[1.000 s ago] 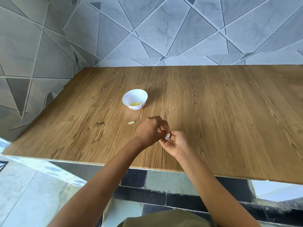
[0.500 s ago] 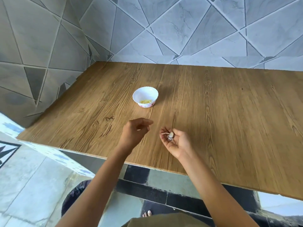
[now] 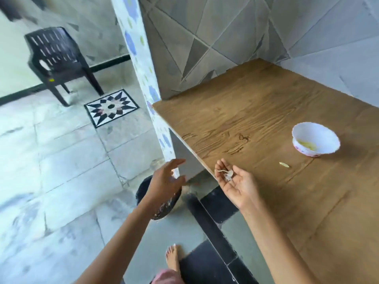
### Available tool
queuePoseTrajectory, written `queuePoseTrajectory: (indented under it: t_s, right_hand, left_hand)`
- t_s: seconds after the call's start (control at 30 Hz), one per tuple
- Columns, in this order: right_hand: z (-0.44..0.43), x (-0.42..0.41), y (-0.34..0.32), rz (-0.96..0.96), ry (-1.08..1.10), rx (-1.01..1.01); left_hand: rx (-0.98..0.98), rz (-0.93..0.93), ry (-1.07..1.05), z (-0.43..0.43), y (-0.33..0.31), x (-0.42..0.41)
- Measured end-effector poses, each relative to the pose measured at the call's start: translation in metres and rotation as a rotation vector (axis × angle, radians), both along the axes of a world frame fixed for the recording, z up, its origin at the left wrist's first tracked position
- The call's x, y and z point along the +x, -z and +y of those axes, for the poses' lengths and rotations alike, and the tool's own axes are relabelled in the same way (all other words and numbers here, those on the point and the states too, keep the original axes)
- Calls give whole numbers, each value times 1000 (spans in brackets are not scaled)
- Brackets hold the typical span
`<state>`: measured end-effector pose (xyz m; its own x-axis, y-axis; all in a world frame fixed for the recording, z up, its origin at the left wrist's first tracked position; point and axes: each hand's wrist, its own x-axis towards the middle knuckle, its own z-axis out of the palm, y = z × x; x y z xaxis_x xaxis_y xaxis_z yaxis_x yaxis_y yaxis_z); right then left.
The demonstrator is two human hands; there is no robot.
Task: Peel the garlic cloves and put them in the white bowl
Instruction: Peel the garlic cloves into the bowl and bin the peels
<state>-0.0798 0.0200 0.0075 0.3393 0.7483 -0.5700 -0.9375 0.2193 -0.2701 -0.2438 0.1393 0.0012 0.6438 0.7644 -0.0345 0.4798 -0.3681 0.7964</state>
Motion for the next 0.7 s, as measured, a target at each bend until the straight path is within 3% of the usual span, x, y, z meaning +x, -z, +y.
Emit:
queuePoseTrajectory:
  t_s: [0.2, 0.33, 0.5, 0.7]
  right_hand:
    - [101, -59, 25, -34, -259, -75]
    - [170, -94, 66, -24, -365, -136]
    - [262, -133, 137, -13, -409, -271]
    - [351, -156, 264, -68, -482, -424]
  left_hand:
    - [-31, -3, -278, 54, 26, -73]
    - [-84, 44, -335, 104, 57, -106]
    - [-173, 74, -366, 191, 108, -137]
    - [-291, 130, -429, 274, 228, -144]
